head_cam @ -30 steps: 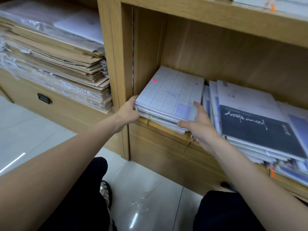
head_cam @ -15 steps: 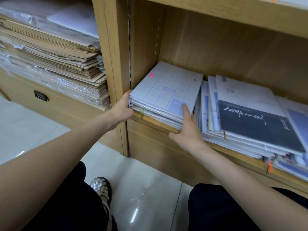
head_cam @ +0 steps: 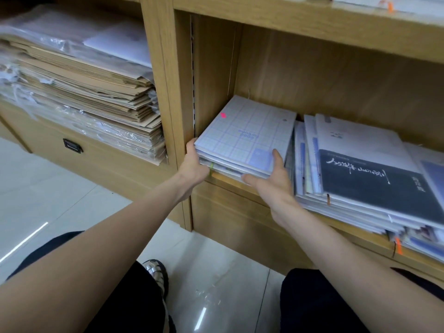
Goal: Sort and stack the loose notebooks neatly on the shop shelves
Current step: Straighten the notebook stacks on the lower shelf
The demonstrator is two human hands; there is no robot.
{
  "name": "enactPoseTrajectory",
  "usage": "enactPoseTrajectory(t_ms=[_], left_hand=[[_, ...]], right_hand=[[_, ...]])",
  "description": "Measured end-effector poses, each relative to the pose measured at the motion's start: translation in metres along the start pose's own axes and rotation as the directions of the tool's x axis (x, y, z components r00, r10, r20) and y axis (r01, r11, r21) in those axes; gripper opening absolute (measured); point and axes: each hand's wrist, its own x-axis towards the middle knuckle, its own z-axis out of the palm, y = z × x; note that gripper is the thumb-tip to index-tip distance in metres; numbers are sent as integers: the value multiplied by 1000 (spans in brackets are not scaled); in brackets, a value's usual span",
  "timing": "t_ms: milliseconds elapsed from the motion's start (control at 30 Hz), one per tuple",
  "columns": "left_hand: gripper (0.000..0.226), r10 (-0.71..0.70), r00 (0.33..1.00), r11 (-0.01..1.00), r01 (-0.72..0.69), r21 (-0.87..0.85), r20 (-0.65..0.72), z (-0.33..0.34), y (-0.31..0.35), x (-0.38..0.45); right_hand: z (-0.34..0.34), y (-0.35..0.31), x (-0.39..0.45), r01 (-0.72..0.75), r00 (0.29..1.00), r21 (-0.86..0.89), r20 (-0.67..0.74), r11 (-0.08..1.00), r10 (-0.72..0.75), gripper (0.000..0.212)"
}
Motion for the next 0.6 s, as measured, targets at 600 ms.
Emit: enactPoseTrajectory(t_ms=[600], left_hand=[[54,126,987,949,-150,278,103,-56,-19,-50]], right_hand=[[-36,42,-43,314,948,-479,110,820,-299,77]])
